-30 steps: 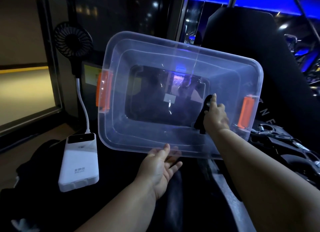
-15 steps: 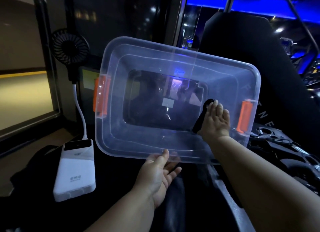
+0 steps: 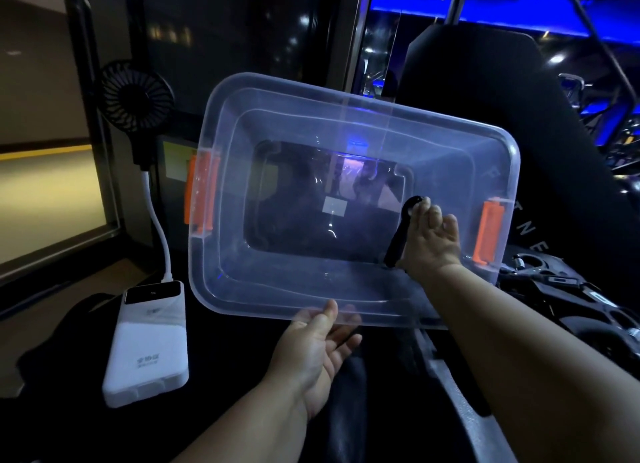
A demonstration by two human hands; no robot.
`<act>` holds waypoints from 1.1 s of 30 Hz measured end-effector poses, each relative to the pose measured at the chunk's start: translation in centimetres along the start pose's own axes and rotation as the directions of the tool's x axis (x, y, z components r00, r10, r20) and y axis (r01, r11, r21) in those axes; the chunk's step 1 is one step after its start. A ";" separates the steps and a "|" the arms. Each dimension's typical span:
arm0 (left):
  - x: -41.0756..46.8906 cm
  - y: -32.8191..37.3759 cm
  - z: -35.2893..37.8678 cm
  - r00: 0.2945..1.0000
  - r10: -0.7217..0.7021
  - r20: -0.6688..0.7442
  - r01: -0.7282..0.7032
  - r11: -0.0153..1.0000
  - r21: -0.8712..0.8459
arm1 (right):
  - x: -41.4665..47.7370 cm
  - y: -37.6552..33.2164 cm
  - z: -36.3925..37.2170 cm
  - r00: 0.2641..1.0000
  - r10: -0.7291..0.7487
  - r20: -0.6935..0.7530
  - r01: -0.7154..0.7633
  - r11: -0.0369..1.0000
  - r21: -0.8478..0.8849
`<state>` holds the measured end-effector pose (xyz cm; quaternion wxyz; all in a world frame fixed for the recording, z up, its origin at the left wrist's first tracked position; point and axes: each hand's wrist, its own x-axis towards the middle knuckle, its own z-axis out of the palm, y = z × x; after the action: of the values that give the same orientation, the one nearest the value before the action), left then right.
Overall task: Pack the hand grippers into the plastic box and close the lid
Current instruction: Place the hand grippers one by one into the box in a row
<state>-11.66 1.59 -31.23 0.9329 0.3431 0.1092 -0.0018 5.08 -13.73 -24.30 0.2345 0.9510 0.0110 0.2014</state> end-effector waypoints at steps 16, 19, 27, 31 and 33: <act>0.2 -0.1 -0.2 1.000 0.016 0.024 -0.016 1.000 0.026 | 0.6 0.2 -0.6 0.999 -0.049 -0.016 0.049 0.999 -0.006; 0.0 -0.1 -0.2 1.000 0.018 0.021 -0.018 0.999 0.029 | 0.5 0.2 -0.5 0.998 -0.051 -0.026 0.051 0.999 0.005; -0.1 0.1 -0.1 1.000 0.022 0.018 -0.022 0.999 0.035 | 0.2 0.2 -0.8 0.997 -0.070 -0.043 0.070 0.998 -0.002; -0.1 0.0 -0.2 1.000 0.026 0.017 -0.027 0.999 0.035 | 0.2 0.2 -0.9 0.996 -0.072 -0.056 0.073 0.997 0.023; -0.1 0.0 -0.2 1.000 0.023 0.016 -0.023 0.999 0.030 | 0.3 0.2 -0.8 0.994 -0.072 -0.077 0.074 0.997 0.023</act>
<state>-11.81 1.68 -31.39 0.9284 0.3584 0.0981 0.0046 4.98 -13.52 -23.46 0.2291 0.9445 0.0574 0.2285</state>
